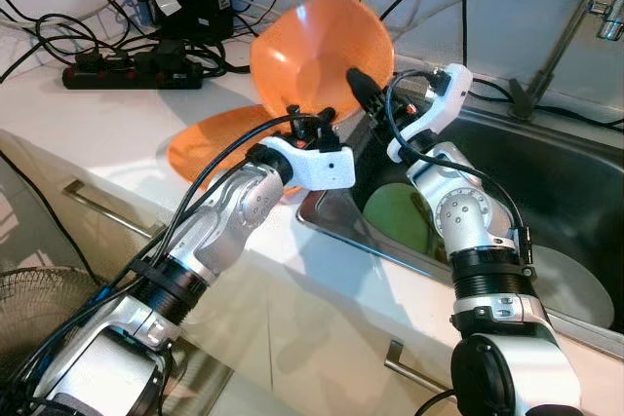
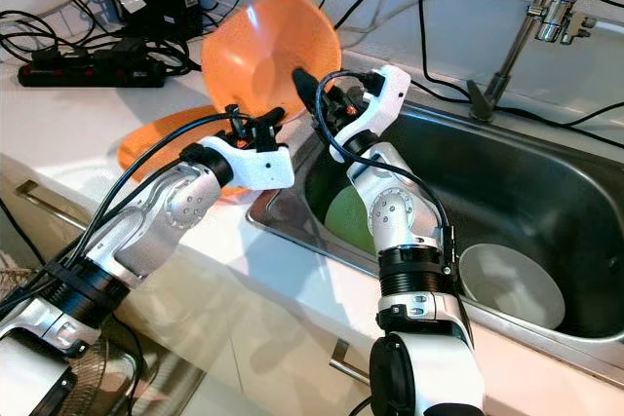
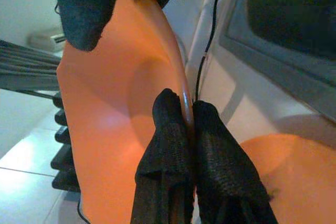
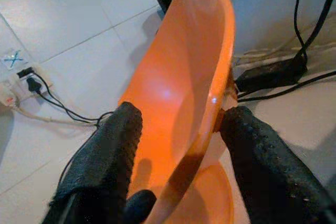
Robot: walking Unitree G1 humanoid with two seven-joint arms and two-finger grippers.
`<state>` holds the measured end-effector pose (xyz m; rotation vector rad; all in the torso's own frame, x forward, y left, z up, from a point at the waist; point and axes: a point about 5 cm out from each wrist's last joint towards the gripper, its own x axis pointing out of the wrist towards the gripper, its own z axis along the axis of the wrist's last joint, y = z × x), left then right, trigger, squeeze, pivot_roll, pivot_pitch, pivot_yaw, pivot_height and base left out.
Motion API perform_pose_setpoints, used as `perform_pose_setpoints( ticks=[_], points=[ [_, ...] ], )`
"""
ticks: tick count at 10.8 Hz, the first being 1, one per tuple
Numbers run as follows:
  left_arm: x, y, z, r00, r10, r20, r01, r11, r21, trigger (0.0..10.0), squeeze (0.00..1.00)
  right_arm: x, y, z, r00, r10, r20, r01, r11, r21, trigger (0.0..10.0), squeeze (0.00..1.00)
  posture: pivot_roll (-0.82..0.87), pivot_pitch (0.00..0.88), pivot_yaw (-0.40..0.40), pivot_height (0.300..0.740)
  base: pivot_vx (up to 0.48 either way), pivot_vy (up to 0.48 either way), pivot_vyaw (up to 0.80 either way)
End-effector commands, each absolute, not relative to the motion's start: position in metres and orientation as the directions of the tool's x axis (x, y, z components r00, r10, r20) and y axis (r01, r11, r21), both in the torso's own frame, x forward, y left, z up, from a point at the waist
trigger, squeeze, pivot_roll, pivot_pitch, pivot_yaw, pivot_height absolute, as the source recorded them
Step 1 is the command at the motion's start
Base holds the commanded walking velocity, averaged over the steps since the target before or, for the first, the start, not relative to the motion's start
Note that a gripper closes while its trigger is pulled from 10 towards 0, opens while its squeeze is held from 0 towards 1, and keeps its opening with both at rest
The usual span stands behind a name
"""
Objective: Kitchen organization
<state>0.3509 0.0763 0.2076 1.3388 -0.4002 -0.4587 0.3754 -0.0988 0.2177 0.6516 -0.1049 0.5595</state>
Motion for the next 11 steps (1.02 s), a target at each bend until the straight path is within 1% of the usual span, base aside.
perform_pose_setpoints(
  ticks=[1,6,11],
  points=[
    [0.3471,0.069,0.2156,0.821,-0.569,0.036,0.059,0.148,0.987,10.0,0.0,0.3758,-0.0981,0.2236,0.842,0.459,0.283,-0.535,0.651,0.538,0.0,0.0,0.23,0.0,-0.052,0.74,0.0,0.0,0.0],
    [0.3442,0.0683,0.2146,0.812,-0.582,0.035,0.05,0.13,0.99,10.0,0.0,0.3759,-0.0958,0.2218,0.842,0.462,0.277,-0.534,0.648,0.543,0.0,0.0,0.24,0.0,-0.052,0.74,0.0,0.0,0.0],
    [0.3411,0.0643,0.2188,0.79,-0.611,0.061,0.0,0.099,0.995,10.0,0.0,0.3749,-0.0939,0.2161,0.845,0.47,0.255,-0.527,0.65,0.548,0.0,0.0,0.23,0.0,-0.053,0.74,0.0,0.0,0.0]
  ],
)
